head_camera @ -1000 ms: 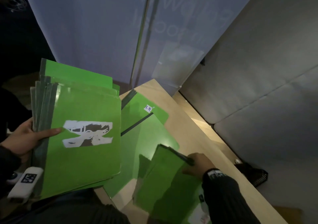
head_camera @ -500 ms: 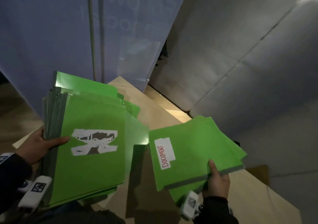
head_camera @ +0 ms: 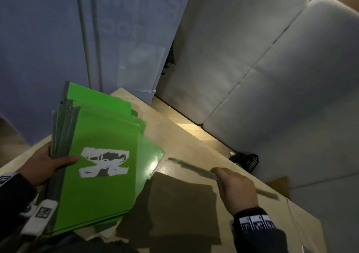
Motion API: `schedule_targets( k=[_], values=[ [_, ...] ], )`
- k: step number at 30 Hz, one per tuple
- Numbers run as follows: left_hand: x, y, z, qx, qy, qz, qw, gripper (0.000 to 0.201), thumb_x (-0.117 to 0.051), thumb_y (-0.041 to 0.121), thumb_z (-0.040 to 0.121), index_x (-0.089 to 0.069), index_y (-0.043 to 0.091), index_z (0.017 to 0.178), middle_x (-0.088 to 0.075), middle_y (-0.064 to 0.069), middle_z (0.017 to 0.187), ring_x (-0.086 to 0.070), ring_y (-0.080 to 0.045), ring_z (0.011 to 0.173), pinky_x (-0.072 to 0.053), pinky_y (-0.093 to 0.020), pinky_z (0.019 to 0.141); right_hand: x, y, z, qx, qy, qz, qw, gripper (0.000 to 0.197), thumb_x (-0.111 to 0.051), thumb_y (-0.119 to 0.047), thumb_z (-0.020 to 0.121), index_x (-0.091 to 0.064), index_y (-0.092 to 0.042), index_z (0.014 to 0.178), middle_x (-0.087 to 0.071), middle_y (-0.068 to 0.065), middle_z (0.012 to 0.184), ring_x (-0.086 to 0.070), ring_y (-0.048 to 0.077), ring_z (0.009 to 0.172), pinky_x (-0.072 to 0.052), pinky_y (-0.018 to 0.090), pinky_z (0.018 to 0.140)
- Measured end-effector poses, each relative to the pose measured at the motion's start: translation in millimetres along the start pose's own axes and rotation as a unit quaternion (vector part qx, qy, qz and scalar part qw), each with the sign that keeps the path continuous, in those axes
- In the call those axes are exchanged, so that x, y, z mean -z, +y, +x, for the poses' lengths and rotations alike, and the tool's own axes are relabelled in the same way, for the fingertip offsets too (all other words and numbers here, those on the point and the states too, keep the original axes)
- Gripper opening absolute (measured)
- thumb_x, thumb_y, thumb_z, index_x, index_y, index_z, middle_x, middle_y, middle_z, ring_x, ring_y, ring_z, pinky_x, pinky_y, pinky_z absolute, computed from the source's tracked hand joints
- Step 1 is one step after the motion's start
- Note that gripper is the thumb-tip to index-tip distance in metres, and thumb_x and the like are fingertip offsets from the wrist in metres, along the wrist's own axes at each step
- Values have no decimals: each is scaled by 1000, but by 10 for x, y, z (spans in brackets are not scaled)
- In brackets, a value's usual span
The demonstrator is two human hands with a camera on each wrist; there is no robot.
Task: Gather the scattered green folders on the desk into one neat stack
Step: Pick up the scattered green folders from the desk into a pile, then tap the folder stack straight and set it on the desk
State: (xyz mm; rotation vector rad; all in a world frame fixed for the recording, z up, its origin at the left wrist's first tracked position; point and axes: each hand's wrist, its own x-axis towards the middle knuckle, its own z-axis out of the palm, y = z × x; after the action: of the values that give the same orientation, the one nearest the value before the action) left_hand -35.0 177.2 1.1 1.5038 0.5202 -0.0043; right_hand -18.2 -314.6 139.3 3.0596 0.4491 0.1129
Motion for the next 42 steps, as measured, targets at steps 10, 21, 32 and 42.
schedule_targets(
  k=[10, 21, 32, 42],
  values=[
    [-732, 166, -264, 30, -111, -66, 991, 55, -79, 8, 70, -58, -3, 120, -73, -20, 101, -70, -32, 89, -56, -43, 78, 495, -1929, 693, 354, -116, -209, 904, 19, -58, -35, 92, -76, -36, 95, -75, -14, 91, -60, 24, 115, 1, 71, 116],
    [-674, 92, -262, 105, -115, -129, 979, 35, -63, -7, 75, -57, -14, 108, -68, -21, 74, -67, -26, 57, -55, -32, 48, -409, -2141, 535, 202, -31, 127, 970, 73, -59, -59, 80, -31, -43, 146, -21, 0, 163, -15, 39, 151, -15, 76, 111],
    [-613, 159, -245, 161, -44, -174, 970, 25, -37, 17, 103, -54, 4, 90, -56, -6, 42, -54, -15, 32, -44, -22, 33, -896, -1282, 351, -283, -260, 623, 681, 48, -84, -20, 75, -63, -18, 118, -77, 3, 110, -73, 20, 97, -56, 31, 76],
    [-436, 404, -301, 27, -140, -46, 989, 87, -93, 48, 35, -60, 29, 113, -72, -16, 104, -69, -31, 93, -57, -39, 73, -1103, -1357, 305, -261, -227, 697, 628, 61, -85, -8, 70, -60, -11, 125, -76, 12, 113, -72, 32, 106, -53, 57, 97]
  ],
)
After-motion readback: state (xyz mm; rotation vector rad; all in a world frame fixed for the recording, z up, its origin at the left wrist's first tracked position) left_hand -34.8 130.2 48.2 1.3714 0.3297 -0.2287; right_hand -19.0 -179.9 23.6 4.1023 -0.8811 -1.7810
